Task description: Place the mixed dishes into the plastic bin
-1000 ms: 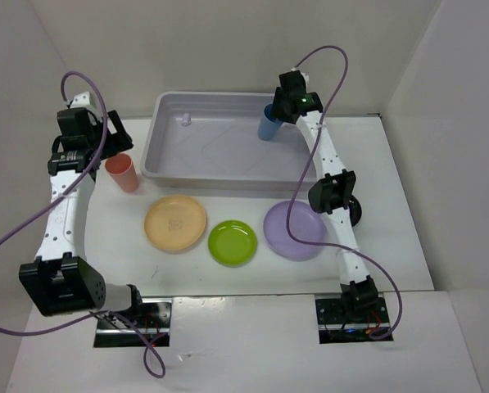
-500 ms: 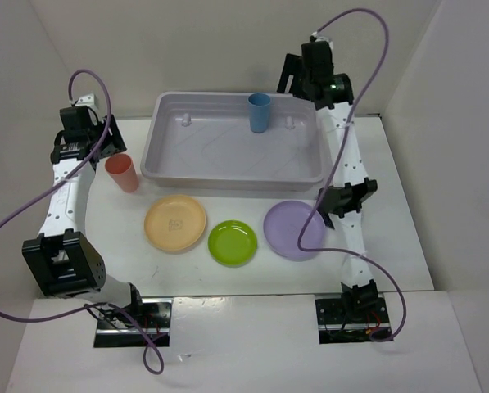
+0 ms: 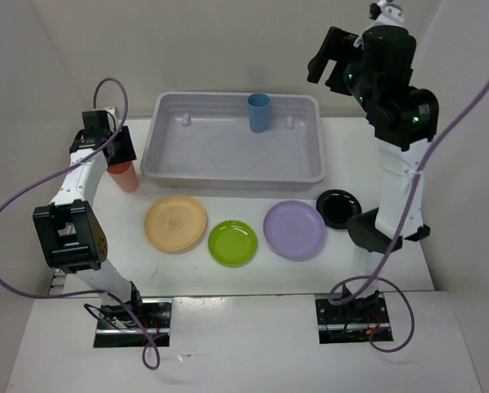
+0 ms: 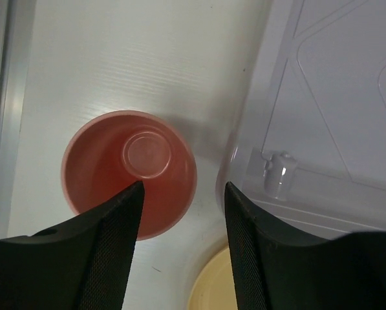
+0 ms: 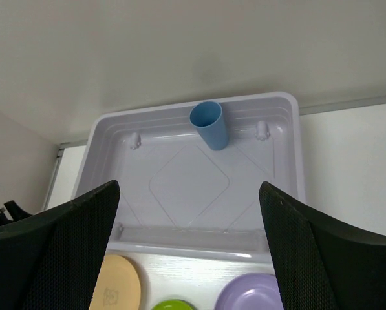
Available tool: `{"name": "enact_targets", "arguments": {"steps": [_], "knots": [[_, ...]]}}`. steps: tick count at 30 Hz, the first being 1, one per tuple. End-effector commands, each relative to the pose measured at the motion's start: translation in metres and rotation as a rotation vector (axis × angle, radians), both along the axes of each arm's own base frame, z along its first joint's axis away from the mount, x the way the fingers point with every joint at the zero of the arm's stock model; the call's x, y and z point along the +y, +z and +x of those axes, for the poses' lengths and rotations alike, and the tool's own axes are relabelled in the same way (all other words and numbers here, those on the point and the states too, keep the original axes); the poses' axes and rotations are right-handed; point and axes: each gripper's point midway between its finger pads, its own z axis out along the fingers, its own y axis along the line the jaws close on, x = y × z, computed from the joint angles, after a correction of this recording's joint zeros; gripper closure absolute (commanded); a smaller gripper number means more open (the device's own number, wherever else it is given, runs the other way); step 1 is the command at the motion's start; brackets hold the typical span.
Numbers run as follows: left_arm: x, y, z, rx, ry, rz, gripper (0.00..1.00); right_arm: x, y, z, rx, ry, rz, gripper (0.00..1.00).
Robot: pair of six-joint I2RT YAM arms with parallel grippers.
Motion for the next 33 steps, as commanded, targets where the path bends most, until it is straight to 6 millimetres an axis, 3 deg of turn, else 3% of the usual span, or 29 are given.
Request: {"name": "enact_targets", "arguments": {"steps": [1,7,12,14,19,22,30,33], "knots": [[-0.006,0.014,0.011,-0.046,-0.043,0.009,0.4,-0.016,0.016,-0.039,-0.018,-0.023,-0.002,0.07],[-0.016,0.0,0.014,-0.019,-0.057,0.019,0.42,-0.036,0.024,-0.068,-0.027,-0.075,-0.011,0.07],[-0.013,-0.014,0.013,0.029,-0.027,0.034,0.46,-0.063,0.058,-0.112,-0.134,-0.121,0.032,0.07],[-0.01,-0.018,0.013,0.04,-0.017,0.042,0.48,-0.067,0.064,-0.12,-0.158,-0.121,0.044,0.07],[-0.007,-0.022,0.01,0.052,0.004,0.049,0.52,-0.064,0.053,-0.115,-0.118,-0.121,0.024,0.07],[-0.004,-0.026,0.008,0.064,0.018,0.061,0.6,-0.059,0.047,-0.106,-0.1,-0.111,0.017,0.07],[0.002,-0.041,0.003,0.124,0.059,0.069,0.7,-0.059,0.047,-0.106,-0.1,-0.11,0.008,0.06],[0.006,-0.041,0.002,0.123,0.075,0.063,0.81,-0.063,0.05,-0.11,-0.109,-0.119,0.01,0.06]]}}
